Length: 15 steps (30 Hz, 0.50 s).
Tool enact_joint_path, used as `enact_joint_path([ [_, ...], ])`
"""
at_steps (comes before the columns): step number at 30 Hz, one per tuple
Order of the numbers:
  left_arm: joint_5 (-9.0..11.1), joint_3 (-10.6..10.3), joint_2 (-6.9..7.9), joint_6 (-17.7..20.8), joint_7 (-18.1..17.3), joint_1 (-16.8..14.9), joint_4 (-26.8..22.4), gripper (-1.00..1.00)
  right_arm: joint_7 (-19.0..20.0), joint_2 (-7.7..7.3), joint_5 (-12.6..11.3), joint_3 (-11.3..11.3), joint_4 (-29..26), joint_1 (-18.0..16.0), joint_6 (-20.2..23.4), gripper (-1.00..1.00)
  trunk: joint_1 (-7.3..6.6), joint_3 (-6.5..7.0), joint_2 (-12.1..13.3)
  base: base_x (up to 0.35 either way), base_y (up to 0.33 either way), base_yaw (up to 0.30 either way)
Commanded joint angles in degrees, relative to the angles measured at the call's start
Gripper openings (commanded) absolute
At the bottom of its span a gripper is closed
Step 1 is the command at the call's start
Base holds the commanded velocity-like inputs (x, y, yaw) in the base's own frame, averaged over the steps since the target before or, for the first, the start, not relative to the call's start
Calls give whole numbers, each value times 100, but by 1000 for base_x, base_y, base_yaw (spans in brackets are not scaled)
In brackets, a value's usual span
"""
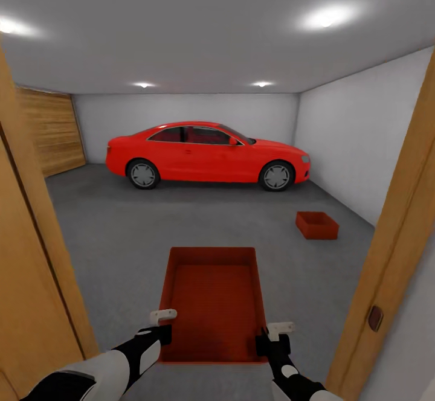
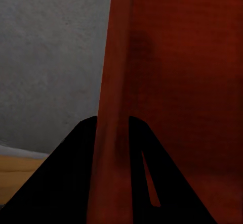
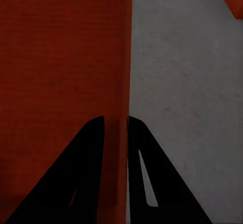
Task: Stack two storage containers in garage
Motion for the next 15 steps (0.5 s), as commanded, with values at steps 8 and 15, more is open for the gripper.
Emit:
enact_joint_path([
  [8,-1,285,32,-2,39,-11,-18,-100,-67,-55,-17,-2,13,-1,2,-100,5,-10,-7,322,0,0],
  [15,-2,285,31,-2,39,-11,-18,-100,-67,-51,-10,-2,13,-1,-10,-100,5,-10,-7,322,0,0],
])
